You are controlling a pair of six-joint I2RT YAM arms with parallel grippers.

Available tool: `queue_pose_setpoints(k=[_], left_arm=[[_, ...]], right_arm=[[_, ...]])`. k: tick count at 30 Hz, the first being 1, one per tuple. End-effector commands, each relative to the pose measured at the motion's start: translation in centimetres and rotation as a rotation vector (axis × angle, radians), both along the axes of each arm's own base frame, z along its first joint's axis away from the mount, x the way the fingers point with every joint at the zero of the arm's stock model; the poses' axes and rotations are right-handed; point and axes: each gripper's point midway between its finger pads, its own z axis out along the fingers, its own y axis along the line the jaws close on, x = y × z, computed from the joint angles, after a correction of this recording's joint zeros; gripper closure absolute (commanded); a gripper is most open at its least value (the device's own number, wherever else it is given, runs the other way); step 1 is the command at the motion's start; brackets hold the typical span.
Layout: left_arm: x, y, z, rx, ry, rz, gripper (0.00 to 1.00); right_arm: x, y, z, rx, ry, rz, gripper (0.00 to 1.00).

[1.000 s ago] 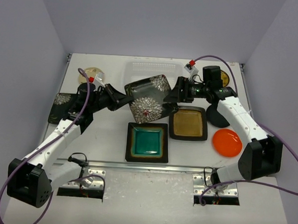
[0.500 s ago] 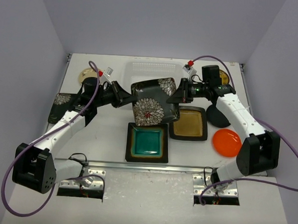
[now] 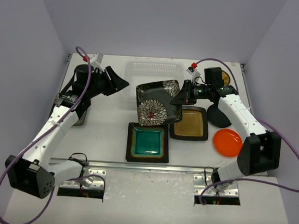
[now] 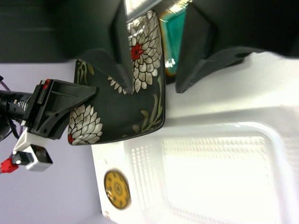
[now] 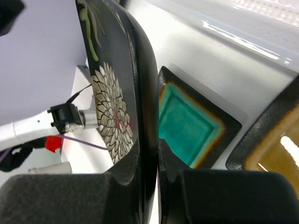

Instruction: Place the plates into the plastic bin on the countertop

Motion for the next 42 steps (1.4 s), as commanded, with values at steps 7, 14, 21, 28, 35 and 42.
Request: queue_pose_setpoints(k=[7,14,21,28,35,42], left_arm=[[-2.7,6.2,4.3,0.215,-0.157,0.215,0.12],[-6.1,8.4,1.3,0.357,-0.160,0.212,0.00],[-6.7,9.9,-5.4,0.417,-0.115,0.260,0.00],[-7.2,10.1,-4.8,0.397,-0.142,0.284,0.00],[-7.7,10.5,-3.9,0.377,-0.187,0.317,0.00],[-7.5,10.0,-4.4,0.379,-0.169,0.287,0.00]], right_arm=[[0.2,-1.2,5.7,0.108,-0.111,-0.070,1.00],[1.5,-2.2,5.4,0.094,-0.085,-0.152,1.00],[1.8,-2.5,4.5,0.090,-0.051,-0.210,1.00],[2.8,-3.5,4.2,0.038,-0.059,-0.296,1.00],[6.5,-3.7,3.0,0.011,-0.015,-0.384,1.00],[14.5,-2.0,0.5,-0.026,0.055,-0.355,1.00]])
